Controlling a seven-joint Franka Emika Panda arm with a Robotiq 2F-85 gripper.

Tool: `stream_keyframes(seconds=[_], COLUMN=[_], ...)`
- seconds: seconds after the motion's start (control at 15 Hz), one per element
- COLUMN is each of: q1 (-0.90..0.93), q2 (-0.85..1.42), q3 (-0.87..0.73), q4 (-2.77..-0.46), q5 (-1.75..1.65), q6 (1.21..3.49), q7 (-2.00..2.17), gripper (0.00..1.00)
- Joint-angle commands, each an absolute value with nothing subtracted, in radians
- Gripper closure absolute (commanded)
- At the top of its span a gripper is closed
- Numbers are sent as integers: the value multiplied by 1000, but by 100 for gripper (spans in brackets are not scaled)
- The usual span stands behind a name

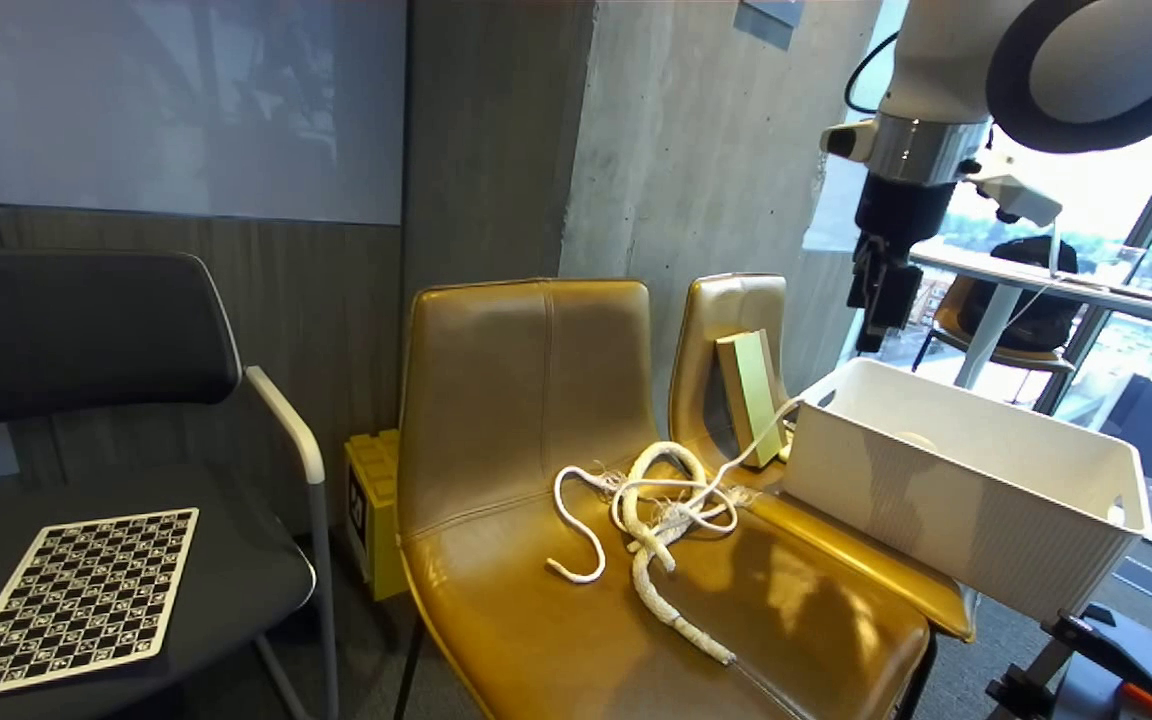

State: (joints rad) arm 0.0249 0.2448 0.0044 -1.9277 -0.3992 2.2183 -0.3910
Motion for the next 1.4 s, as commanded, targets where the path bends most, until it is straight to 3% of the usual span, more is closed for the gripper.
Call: stream_keyframes(seconds=[0.0,0.73,1.33], q1=[46,44,42], q2=[380,777,897], q3=[9,-46,-125], q4=[-1821,-1422,-1280], q5=[-450,-464,-517], q6=[2225,2169,2105], q7=[-361,-399,-423], gripper=[0,0,0])
